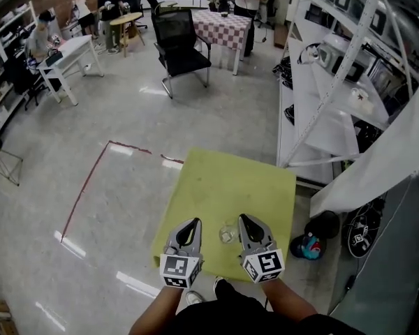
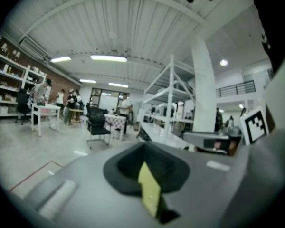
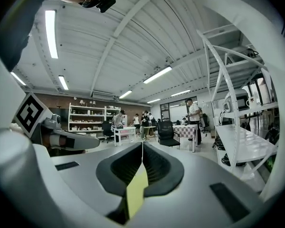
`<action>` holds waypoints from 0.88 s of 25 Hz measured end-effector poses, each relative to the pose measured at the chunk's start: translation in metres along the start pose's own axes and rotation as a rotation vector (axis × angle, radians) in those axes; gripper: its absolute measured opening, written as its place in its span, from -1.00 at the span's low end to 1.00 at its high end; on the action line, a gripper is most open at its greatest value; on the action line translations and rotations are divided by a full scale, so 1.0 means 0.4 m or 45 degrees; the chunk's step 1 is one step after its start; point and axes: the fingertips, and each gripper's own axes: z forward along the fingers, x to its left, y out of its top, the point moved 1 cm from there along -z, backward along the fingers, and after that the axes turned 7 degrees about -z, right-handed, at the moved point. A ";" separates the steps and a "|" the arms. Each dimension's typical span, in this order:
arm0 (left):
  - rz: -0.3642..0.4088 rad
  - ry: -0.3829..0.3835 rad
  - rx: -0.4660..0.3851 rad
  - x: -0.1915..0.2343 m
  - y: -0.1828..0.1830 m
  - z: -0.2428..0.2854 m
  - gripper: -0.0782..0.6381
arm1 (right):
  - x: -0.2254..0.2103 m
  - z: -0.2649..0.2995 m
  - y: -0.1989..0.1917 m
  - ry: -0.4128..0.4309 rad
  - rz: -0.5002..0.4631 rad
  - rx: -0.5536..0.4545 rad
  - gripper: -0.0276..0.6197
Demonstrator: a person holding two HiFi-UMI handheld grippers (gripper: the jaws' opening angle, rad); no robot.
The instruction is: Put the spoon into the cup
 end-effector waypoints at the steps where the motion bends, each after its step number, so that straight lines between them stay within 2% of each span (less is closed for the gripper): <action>1: 0.006 -0.004 -0.013 -0.001 0.011 -0.005 -0.76 | 0.004 -0.002 0.016 -0.004 -0.006 -0.010 -0.88; 6: 0.036 0.005 -0.069 0.021 0.055 -0.030 -0.76 | 0.028 -0.004 0.081 -0.001 -0.061 -0.032 -0.89; 11: 0.020 -0.005 -0.110 0.018 0.080 -0.050 -0.76 | 0.032 -0.006 0.103 -0.016 -0.102 -0.031 -0.90; 15: 0.002 -0.019 -0.126 0.007 0.091 -0.070 -0.76 | 0.042 -0.015 0.116 -0.025 -0.096 -0.045 -0.90; 22: 0.024 -0.021 -0.133 0.004 0.096 -0.100 -0.76 | 0.067 -0.029 0.118 -0.035 -0.089 -0.030 -0.90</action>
